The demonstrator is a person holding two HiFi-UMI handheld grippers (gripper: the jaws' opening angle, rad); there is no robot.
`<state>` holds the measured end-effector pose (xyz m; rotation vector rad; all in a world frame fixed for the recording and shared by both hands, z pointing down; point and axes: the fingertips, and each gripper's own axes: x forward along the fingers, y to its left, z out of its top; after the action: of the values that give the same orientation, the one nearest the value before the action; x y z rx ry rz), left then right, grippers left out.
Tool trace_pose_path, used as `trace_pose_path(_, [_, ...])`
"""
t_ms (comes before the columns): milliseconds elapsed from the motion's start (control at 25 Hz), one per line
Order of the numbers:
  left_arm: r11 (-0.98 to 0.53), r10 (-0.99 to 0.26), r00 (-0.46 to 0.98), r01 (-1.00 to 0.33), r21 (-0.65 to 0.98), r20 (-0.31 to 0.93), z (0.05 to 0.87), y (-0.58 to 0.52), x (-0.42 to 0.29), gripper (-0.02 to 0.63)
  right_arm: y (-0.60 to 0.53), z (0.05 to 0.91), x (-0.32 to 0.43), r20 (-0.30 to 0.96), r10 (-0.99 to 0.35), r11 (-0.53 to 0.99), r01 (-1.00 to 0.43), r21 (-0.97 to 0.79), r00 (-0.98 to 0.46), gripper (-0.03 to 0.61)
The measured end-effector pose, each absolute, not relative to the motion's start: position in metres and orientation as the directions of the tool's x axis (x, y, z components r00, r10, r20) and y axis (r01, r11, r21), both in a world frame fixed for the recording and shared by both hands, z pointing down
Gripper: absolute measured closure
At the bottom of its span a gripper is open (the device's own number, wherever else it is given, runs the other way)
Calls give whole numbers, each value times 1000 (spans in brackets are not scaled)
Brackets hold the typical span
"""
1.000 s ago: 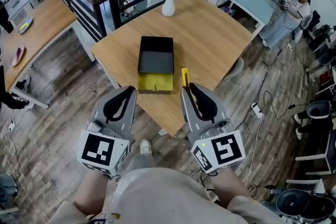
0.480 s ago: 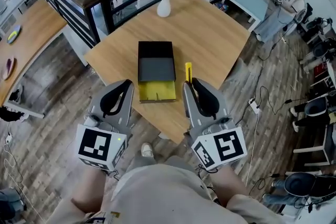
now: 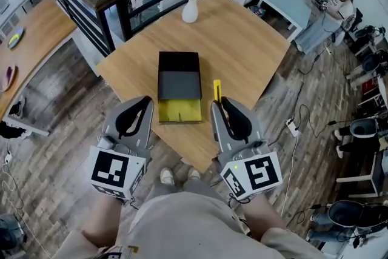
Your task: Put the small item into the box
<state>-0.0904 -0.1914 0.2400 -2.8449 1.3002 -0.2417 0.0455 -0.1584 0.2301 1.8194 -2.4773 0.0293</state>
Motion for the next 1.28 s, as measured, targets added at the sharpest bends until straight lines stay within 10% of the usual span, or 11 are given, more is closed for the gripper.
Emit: trace_pose_path(1280, [-553, -823, 528, -828, -86, 207, 262, -223, -65, 611, -199, 246, 59, 187, -813, 561, -828, -1, -551, 515])
